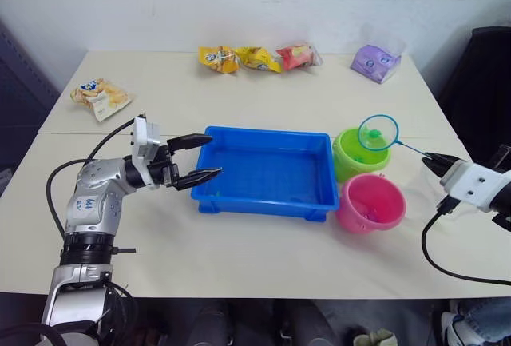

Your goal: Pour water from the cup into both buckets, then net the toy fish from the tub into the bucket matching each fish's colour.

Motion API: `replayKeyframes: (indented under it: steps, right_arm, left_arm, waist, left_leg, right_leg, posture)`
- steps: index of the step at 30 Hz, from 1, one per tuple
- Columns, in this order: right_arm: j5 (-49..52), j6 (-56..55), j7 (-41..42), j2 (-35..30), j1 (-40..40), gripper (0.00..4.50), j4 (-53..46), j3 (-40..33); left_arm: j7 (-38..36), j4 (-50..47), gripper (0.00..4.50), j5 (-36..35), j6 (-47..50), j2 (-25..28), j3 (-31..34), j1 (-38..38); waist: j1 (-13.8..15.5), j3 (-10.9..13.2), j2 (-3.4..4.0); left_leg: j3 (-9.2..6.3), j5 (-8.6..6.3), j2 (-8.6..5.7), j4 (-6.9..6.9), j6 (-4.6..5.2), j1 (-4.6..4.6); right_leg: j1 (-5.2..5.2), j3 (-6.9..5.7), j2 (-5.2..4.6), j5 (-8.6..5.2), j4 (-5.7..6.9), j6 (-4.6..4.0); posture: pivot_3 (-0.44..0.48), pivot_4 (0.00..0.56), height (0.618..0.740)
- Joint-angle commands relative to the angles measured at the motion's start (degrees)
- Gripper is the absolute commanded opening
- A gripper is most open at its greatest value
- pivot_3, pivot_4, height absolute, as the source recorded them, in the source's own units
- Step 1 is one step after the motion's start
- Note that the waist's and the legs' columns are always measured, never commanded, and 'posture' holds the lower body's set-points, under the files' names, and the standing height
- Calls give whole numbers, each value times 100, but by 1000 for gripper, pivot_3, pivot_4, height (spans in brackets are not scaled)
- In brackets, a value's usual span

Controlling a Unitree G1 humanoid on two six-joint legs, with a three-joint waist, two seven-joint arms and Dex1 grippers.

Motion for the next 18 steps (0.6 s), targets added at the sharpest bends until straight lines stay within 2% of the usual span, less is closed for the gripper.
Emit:
replayKeyframes:
  steps: [1,5,8,12,14,18]
  right_arm:
    - [-1481,-1198,-1401,-429,-119,0,165,-29]
    - [-2931,-1804,-3223,-727,-75,0,332,-81]
    - [-3448,-1836,-3956,-948,2,0,518,37]
    - [-3559,-1761,-4405,-1074,-3,0,1017,382]
    - [-3881,-1594,-4895,-1085,-51,0,1033,527]
    - [-4038,-1330,-5377,-1159,-136,0,962,648]
  left_arm:
    - [82,-238,4441,-22,-16,-28,-25,-22]
    - [102,-271,4441,-44,9,-67,-62,-30]
    - [102,-236,4441,-61,-11,-103,-78,-73]
    - [99,-181,4441,-84,-19,-171,-89,-126]
    - [91,-154,4441,-66,-9,-229,-142,-159]
    - [105,-122,4441,-57,-8,-298,-155,-218]
  waist:
    - [-2,0,0]
    - [7,0,0]
    - [7,0,0]
    - [4,0,0]
    - [3,0,0]
    - [-4,0,0]
  left_leg:
    - [0,1,0,0,-2,0]
    - [0,5,0,0,-9,1]
    - [1,6,0,0,-10,0]
    - [2,6,0,0,-10,1]
    - [3,6,0,1,-10,1]
    - [6,8,0,1,-13,2]
  right_leg:
    - [-1,0,1,0,0,0]
    - [-2,2,2,0,2,0]
    - [-1,3,3,0,1,0]
    - [1,4,4,0,-1,0]
    - [1,4,5,0,1,0]
    - [0,7,8,0,4,0]
  posture:
    - [0,150,740]
    - [0,150,740]
    - [0,150,740]
    - [0,150,740]
    - [0,150,740]
    - [0,150,740]
